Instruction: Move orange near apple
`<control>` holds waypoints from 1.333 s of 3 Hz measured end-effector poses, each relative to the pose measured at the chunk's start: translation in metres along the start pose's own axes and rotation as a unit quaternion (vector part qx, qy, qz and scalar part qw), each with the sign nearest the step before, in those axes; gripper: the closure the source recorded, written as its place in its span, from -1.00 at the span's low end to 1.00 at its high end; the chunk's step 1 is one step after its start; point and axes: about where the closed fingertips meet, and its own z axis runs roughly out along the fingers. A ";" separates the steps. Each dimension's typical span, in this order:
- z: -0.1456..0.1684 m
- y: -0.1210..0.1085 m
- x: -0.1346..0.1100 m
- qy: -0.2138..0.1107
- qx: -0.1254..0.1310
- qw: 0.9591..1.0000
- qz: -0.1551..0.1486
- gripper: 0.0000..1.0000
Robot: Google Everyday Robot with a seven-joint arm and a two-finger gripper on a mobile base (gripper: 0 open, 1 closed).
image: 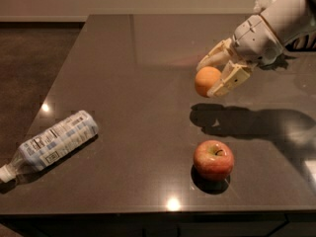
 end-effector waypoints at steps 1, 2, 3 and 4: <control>0.000 0.003 0.000 0.000 -0.008 1.000 -0.012 1.00; 0.003 -0.001 -0.001 -0.008 -0.011 1.000 -0.013 1.00; -0.001 0.017 0.001 -0.025 -0.032 0.999 -0.024 1.00; -0.013 0.044 0.007 -0.045 -0.046 0.997 -0.034 1.00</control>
Offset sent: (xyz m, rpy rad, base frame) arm -0.0040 -0.0003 -0.0024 0.0110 0.0329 0.0649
